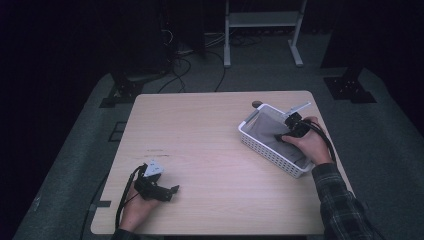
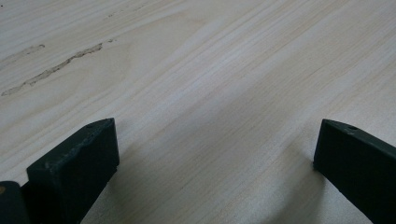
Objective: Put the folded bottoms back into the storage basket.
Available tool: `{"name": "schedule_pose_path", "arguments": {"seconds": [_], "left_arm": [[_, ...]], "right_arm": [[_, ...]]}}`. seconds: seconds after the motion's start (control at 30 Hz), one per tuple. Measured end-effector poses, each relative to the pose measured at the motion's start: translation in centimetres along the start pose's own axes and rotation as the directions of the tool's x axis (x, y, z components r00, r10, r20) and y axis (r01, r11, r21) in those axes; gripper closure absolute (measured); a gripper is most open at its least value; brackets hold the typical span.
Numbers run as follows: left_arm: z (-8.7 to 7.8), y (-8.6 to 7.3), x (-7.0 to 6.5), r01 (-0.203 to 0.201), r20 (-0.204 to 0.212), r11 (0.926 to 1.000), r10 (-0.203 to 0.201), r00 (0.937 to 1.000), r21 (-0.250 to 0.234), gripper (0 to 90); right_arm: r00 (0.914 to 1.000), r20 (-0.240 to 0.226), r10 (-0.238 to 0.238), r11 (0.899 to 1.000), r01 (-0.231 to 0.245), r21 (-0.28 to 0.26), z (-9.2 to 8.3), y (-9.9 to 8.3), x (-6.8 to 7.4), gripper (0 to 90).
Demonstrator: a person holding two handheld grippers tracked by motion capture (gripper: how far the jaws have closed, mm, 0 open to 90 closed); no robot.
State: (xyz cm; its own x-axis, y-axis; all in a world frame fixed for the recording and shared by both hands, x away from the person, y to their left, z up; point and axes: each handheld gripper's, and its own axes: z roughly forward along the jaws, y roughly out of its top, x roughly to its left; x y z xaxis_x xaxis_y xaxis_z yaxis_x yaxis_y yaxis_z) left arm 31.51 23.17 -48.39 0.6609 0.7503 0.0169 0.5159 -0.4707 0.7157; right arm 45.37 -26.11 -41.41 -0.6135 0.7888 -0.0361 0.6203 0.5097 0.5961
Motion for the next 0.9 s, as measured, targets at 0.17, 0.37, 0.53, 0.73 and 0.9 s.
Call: {"name": "schedule_pose_path", "arguments": {"seconds": [0.17,0.37,0.53,0.73,0.9], "left_arm": [[0.0,0.0,0.0,0.0,0.0,1.0,0.0,1.0,0.0,0.0],[0.0,0.0,0.0,0.0,0.0,1.0,0.0,1.0,0.0,0.0],[0.0,0.0,0.0,0.0,0.0,1.0,0.0,1.0,-0.001,0.0],[0.0,0.0,0.0,0.0,0.0,1.0,0.0,1.0,0.0,0.0],[0.0,0.0,0.0,0.0,0.0,1.0,0.0,1.0,0.0,0.0]], "right_arm": [[0.9998,0.017,0.005,0.999,-0.004,-0.048,-1.7,0.0,-0.7,45.0],[0.998,0.056,0.03,0.998,-0.027,-0.053,-3.2,-0.5,-2.0,51.7],[0.9934,0.101,0.054,0.996,-0.047,-0.075,-4.3,-1.4,-3.6,55.3],[0.984,0.151,0.094,0.993,-0.082,-0.082,-5.1,-2.5,-5.4,57.7],[0.9781,0.171,0.119,0.992,-0.109,-0.069,-4.8,-3.5,-6.4,59.5]]}}
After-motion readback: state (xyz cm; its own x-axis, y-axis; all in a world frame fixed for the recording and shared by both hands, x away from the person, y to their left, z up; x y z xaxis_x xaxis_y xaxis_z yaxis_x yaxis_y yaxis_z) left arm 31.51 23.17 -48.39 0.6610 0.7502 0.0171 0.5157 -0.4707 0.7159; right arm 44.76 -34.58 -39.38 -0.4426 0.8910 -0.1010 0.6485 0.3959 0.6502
